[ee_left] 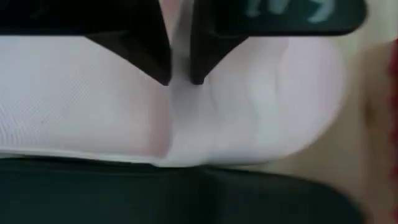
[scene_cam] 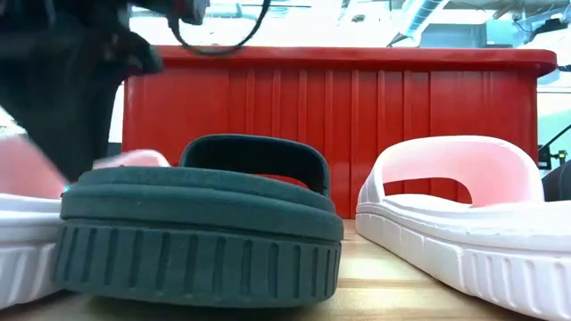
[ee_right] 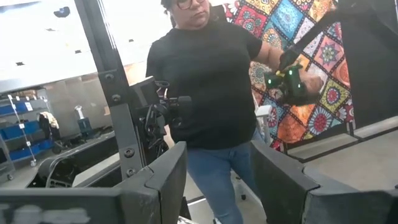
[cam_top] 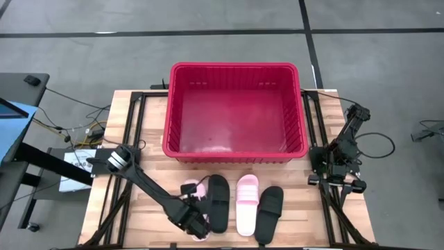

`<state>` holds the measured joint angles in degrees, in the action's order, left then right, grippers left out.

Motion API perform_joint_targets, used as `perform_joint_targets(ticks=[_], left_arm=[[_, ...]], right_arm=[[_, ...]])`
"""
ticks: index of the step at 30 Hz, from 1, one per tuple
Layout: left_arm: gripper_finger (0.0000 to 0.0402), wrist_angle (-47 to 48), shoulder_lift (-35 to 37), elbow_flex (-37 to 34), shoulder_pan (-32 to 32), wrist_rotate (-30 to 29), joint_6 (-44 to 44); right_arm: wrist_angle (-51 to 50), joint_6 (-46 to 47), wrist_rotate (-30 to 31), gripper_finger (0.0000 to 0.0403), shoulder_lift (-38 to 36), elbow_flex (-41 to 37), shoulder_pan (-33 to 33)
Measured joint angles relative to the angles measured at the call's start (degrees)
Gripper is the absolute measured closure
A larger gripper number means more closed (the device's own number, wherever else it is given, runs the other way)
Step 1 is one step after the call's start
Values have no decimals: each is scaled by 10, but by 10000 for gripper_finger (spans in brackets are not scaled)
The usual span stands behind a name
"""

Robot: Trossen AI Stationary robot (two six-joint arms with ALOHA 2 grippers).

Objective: Pick and place slides into bin
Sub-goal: Put the left pink slide into the red bin

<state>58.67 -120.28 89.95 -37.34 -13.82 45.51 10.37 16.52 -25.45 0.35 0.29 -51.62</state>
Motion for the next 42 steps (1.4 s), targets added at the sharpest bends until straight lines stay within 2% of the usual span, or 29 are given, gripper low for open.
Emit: perform_joint_targets(ticks=[4, 10, 23, 36, 42], left_arm=[[396, -8, -32, 6, -3, 3, 1], [399, 17, -41, 16, -15, -53, 43], [401, 166, -47, 132, -31, -84, 47], [401, 217, -47, 214, -52, -80, 81], [401, 254, -46, 276, -60, -110, 103]], right_arm=[[-1, 0, 0, 236, 0, 0, 0], [-1, 0, 0, 236, 0, 0, 0], [-1, 0, 0, 236, 0, 0, 0], [-1, 0, 0, 236, 0, 0, 0], [-1, 0, 0, 236, 0, 0, 0]])
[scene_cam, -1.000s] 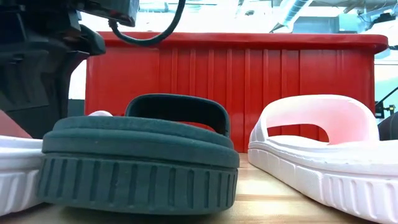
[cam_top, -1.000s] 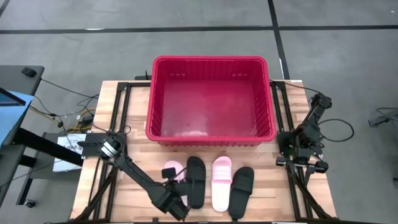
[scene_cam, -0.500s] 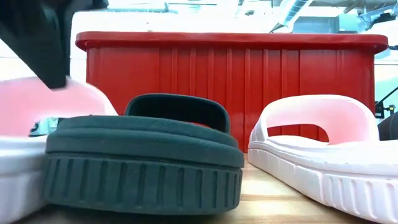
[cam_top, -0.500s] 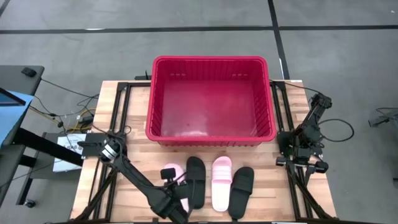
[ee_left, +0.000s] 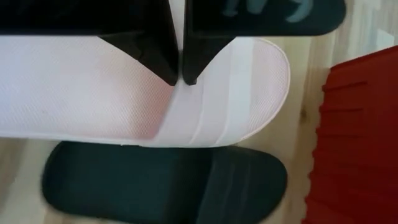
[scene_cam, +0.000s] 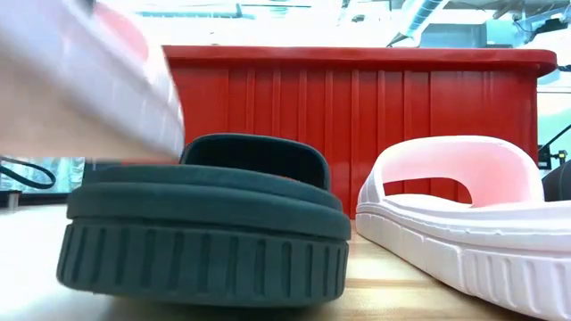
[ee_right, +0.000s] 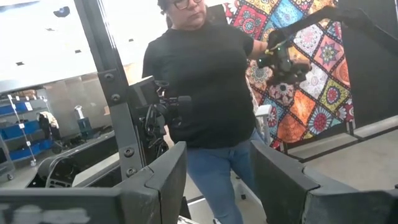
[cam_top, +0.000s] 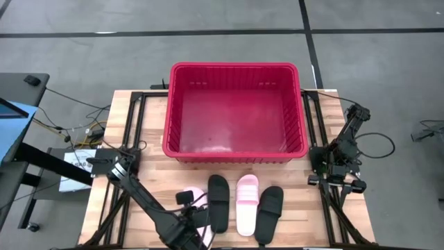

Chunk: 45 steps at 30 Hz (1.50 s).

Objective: Pick and place slides into bin
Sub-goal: Put the left pink slide into the red bin

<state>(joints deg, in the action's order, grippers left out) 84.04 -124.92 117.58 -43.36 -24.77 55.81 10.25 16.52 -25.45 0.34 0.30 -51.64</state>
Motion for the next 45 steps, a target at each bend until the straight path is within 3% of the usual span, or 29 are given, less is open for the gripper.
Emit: perform_joint_targets(ticks=[9, 15, 26, 45], left_arm=[[401, 37, 1, 107, -5, -54, 15], [401, 55, 2, 175, -5, -124, 15], [401, 43, 23, 174, 16, -183, -30], [401, -15, 123, 174, 99, -308, -246]], right_arm=[[0, 0, 0, 236, 0, 0, 0], [0, 0, 0, 236, 0, 0, 0], [0, 0, 0, 236, 0, 0, 0], [0, 0, 0, 236, 0, 0, 0]])
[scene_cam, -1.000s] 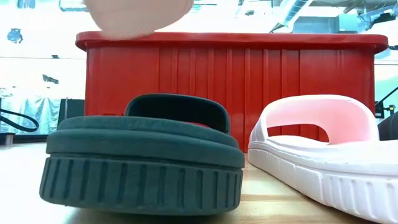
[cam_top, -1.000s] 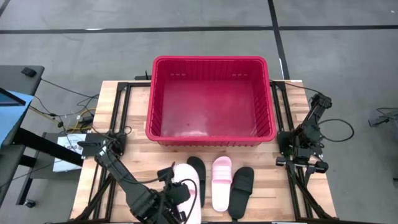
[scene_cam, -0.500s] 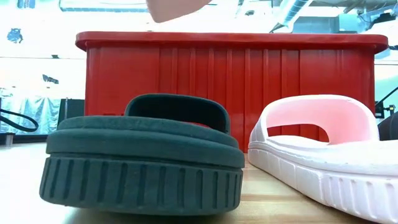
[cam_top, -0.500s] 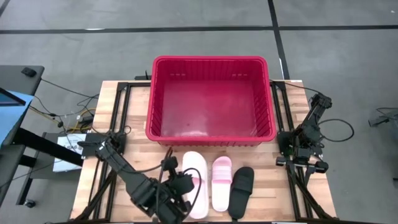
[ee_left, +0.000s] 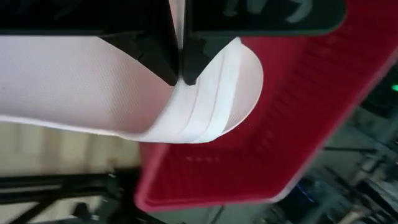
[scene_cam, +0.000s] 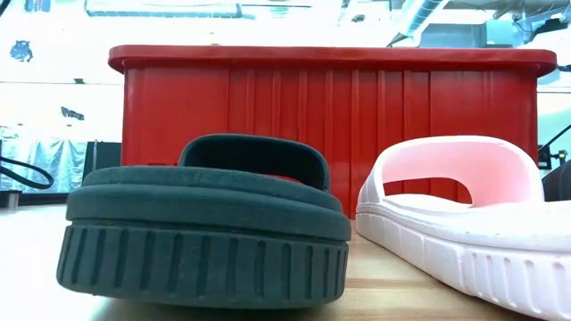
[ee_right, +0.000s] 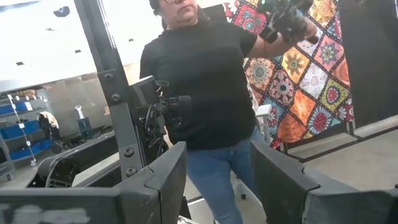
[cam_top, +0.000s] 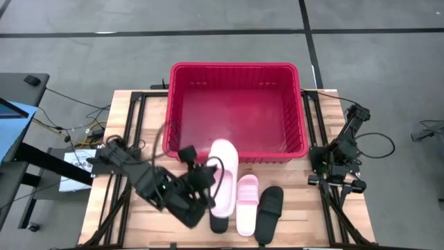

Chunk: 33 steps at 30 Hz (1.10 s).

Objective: Pick and place slides into bin
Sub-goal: Put the left pink slide into the red bin

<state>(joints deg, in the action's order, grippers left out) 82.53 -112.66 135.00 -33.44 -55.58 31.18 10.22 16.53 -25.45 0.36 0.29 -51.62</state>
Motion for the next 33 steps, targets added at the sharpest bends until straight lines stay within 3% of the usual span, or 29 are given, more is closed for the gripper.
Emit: perform_joint_targets(ticks=[11, 21, 27, 33], left_arm=[[401, 0, 46, 0, 141, 7, -184], [401, -87, 48, 0, 331, 171, -404], [401, -87, 48, 0, 423, 252, -464], [401, -111, 48, -36, 475, 299, -491]], right_arm=[[0, 0, 0, 236, 0, 0, 0], [0, 0, 0, 236, 0, 0, 0], [0, 0, 0, 236, 0, 0, 0], [0, 0, 0, 236, 0, 0, 0]])
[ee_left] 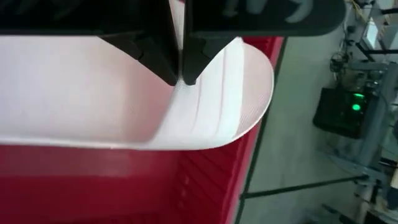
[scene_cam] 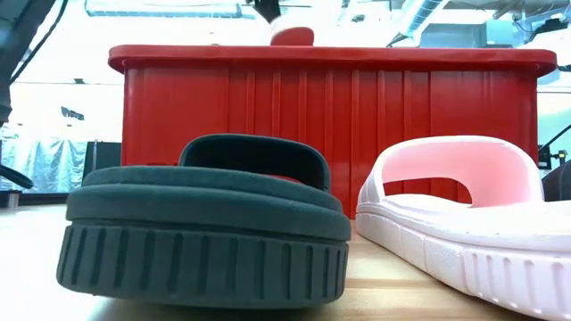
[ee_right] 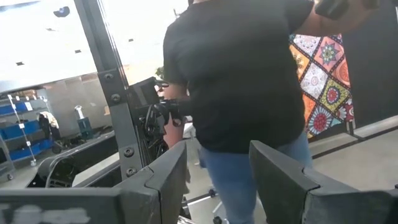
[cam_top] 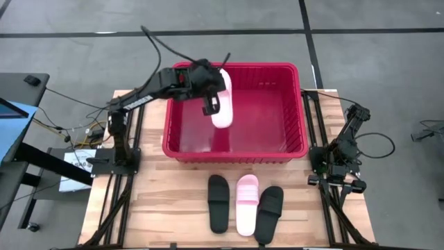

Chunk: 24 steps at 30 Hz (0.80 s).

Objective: Pick and place slides into bin
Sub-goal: Put the left pink slide into the red bin

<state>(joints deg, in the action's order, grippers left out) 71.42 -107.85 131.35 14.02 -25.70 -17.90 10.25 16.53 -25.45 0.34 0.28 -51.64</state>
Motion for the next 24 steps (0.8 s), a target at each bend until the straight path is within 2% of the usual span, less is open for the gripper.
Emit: perform_joint_targets(ticks=[9, 24], left_arm=[[401, -86, 0, -106, 24, 56, -29], [401, -221, 0, -305, 32, 67, -59]], right_arm=[[0, 0, 0, 236, 0, 0, 0], [0, 0, 0, 236, 0, 0, 0]])
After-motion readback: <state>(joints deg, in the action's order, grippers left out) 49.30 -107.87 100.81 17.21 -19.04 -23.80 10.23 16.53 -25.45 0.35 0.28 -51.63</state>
